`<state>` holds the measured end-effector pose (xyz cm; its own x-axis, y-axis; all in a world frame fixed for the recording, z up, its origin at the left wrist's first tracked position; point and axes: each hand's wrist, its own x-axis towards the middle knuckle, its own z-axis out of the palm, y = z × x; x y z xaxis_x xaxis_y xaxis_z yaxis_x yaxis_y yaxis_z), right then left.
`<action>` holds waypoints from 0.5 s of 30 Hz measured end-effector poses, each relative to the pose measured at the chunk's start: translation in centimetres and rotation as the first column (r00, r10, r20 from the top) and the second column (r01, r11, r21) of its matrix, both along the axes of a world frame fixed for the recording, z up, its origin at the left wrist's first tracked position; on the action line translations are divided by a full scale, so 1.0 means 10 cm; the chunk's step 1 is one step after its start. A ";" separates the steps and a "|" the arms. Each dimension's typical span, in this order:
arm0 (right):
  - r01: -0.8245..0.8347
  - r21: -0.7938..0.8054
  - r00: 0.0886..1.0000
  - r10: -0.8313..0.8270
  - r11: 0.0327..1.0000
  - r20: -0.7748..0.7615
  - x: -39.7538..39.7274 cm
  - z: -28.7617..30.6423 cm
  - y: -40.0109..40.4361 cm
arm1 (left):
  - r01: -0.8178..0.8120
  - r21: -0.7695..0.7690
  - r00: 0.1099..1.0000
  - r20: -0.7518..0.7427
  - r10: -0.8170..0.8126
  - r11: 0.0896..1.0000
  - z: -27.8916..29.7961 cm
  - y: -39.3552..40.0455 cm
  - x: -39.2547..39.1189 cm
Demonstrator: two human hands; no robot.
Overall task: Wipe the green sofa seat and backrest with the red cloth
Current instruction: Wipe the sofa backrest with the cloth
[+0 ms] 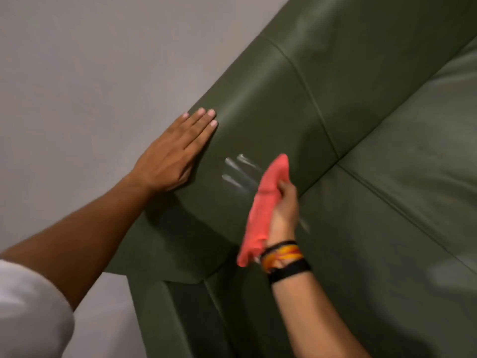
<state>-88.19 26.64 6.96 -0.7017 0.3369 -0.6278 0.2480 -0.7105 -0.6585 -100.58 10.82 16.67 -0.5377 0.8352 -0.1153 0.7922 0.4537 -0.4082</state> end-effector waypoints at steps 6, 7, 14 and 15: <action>0.055 0.694 0.989 0.056 0.718 -0.135 -0.74 0.30 -0.98 | 0.028 0.184 0.997 0.062 -0.040 0.983 -0.31 -0.22 -0.12; 0.061 0.765 0.995 0.021 0.642 -0.097 -0.81 0.13 -0.99 | 0.033 0.219 0.995 0.080 -0.052 0.975 -0.31 -0.23 -0.15; 0.155 0.532 0.884 -0.358 0.832 0.302 -0.75 -1.23 -0.54 | 0.103 0.288 0.993 0.032 -0.117 0.952 -0.41 -0.31 -0.19; 0.149 0.411 0.846 -0.331 0.900 0.418 -0.70 -1.34 -0.51 | 0.101 0.297 0.993 0.028 -0.114 0.950 -0.43 -0.31 -0.18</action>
